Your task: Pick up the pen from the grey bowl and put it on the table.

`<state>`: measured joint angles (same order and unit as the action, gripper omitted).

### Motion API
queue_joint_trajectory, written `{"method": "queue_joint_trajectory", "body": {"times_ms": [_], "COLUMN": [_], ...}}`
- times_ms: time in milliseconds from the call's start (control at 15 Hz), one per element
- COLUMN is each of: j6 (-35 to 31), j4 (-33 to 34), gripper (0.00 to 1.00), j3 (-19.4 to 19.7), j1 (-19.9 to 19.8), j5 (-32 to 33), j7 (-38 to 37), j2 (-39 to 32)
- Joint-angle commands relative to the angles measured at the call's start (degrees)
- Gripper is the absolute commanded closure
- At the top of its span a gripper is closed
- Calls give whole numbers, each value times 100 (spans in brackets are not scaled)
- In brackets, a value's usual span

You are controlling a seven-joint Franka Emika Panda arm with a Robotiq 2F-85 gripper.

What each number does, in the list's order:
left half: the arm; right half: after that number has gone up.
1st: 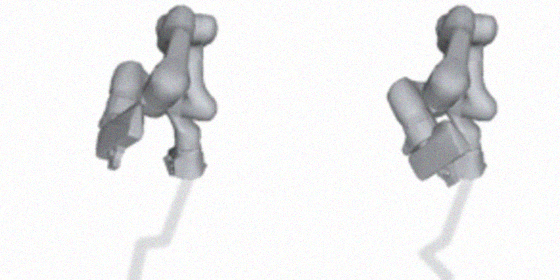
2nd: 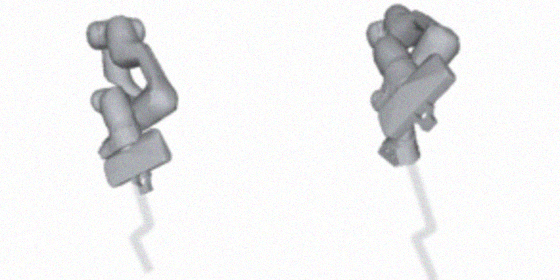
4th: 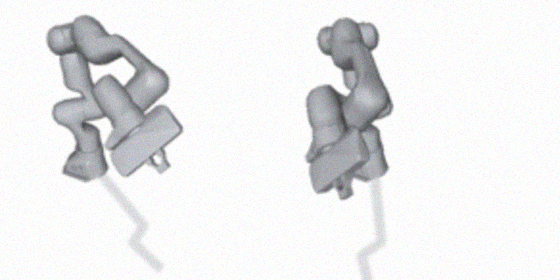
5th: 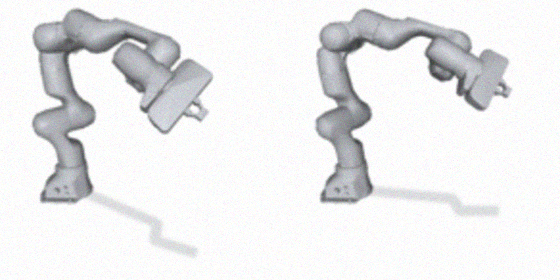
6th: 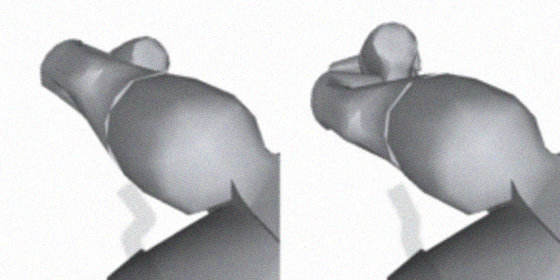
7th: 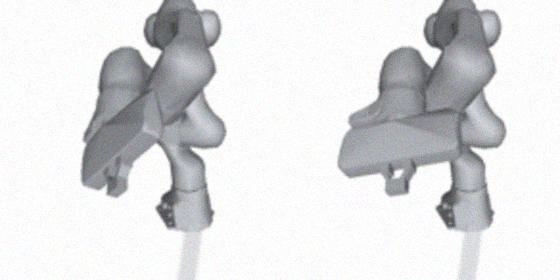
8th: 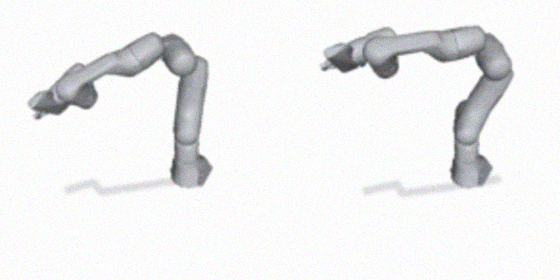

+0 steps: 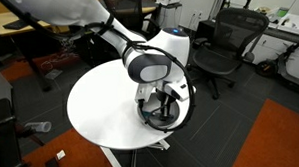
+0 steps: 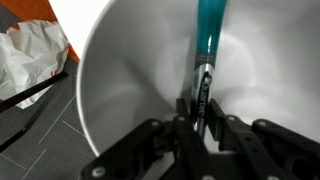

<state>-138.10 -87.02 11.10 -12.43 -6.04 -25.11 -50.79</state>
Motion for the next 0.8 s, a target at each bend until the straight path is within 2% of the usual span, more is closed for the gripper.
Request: {"method": "queue_joint_trajectory", "body": {"times_ms": [0,67,400,733], "j6": [144,102,-196,-516], "j4": [-48,-174,-759,-1794], "gripper": [100,96,95,95], "j3": [8,27,153,285], "j1": [15,38,177,471], "j5": [-167,-170,-94,83], "j7": [91,62,-15,-39], "j2": [120,228,759,1719]}}
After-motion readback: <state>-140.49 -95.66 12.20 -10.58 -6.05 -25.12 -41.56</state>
